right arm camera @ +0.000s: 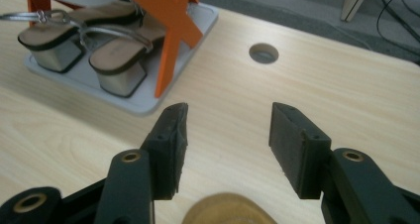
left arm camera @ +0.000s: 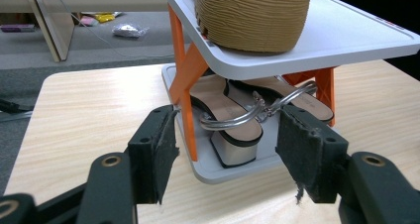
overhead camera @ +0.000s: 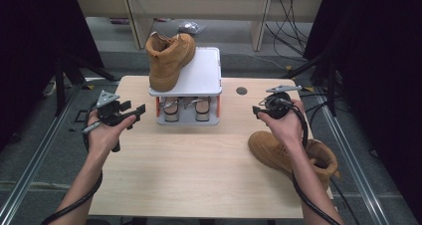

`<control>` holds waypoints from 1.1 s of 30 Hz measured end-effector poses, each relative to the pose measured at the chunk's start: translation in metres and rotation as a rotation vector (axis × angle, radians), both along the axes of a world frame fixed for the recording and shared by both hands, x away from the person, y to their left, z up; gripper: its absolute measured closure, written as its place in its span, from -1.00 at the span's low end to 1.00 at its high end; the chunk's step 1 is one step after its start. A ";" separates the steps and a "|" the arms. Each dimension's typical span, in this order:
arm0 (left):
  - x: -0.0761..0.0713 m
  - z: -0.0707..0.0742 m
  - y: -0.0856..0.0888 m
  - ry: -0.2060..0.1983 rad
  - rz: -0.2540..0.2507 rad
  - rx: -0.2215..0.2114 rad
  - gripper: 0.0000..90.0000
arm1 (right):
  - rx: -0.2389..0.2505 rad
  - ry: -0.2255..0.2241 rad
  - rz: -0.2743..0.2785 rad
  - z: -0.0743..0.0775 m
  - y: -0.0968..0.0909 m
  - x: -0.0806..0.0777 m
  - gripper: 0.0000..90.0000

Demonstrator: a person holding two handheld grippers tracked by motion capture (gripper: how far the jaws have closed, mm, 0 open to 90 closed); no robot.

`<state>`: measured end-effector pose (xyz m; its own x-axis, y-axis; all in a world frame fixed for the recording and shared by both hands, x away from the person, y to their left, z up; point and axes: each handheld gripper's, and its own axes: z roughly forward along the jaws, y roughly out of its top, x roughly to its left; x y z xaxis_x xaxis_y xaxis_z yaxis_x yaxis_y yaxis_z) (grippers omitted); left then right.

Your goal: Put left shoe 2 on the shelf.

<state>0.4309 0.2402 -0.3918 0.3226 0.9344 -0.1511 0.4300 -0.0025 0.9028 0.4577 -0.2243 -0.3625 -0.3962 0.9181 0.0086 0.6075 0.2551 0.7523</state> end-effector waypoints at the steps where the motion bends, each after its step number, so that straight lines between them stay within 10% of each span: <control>1: -0.001 0.000 0.000 0.002 -0.003 0.004 -0.11 | -0.003 0.013 -0.004 0.000 -0.002 -0.001 0.11; 33: -0.004 -0.004 -0.001 0.008 -0.006 0.010 -0.15 | -0.164 0.208 -0.049 0.003 -0.093 -0.036 0.05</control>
